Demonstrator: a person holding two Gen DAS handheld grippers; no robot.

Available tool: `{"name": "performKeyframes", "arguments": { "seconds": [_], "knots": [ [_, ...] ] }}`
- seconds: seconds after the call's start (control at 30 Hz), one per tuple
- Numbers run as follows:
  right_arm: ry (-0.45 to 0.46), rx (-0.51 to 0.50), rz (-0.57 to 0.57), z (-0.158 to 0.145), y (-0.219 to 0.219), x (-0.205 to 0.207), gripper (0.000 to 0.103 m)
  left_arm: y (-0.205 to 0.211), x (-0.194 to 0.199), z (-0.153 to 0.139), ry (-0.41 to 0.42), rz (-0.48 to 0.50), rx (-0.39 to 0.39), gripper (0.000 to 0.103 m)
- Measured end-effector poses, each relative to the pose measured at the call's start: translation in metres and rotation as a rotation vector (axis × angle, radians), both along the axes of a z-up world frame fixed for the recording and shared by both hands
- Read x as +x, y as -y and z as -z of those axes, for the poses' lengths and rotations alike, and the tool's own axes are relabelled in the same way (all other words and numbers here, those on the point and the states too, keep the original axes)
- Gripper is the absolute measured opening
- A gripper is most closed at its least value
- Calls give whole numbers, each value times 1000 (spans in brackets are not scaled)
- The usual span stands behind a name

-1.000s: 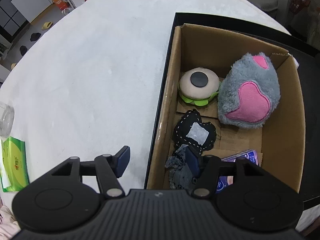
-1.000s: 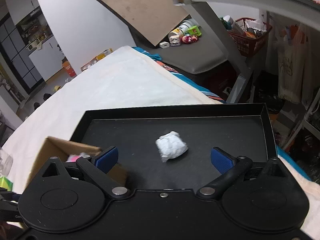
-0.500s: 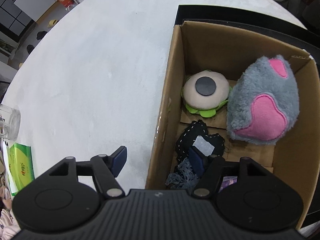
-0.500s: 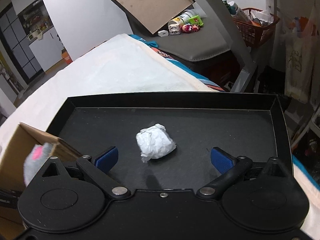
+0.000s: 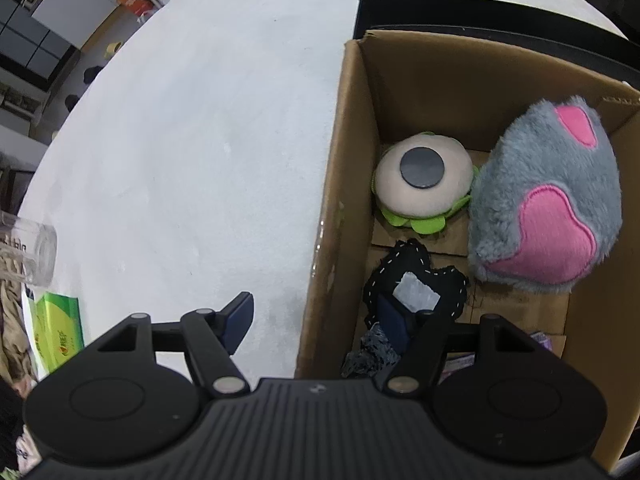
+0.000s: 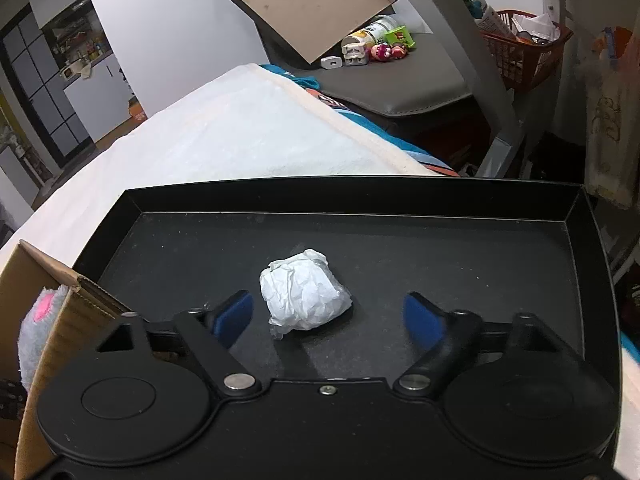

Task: Organize soft objects
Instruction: 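Move the right gripper to the white paper ball and close, then lift the white paper ball with the right gripper over the box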

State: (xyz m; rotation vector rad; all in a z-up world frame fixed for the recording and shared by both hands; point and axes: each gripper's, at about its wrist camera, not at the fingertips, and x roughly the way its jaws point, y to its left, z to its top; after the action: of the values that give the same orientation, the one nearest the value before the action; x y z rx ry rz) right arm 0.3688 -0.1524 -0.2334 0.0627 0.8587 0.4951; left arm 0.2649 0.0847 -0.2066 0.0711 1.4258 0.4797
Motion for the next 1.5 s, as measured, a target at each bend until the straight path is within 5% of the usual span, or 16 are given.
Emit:
{"name": "performKeyframes", "arguments": {
  "seconds": [0.07, 0.67, 1.5],
  "knots": [
    [18, -20, -16, 0, -3, -2, 43, 1, -1, -1, -2, 1, -1, 67],
    [-41, -39, 38, -21, 19, -26, 42, -3, -24, -13, 54, -20, -69, 67],
    [25, -35, 84, -87, 19, -86, 42, -19, -63, -38, 204, 9, -184, 67]
  ]
}}
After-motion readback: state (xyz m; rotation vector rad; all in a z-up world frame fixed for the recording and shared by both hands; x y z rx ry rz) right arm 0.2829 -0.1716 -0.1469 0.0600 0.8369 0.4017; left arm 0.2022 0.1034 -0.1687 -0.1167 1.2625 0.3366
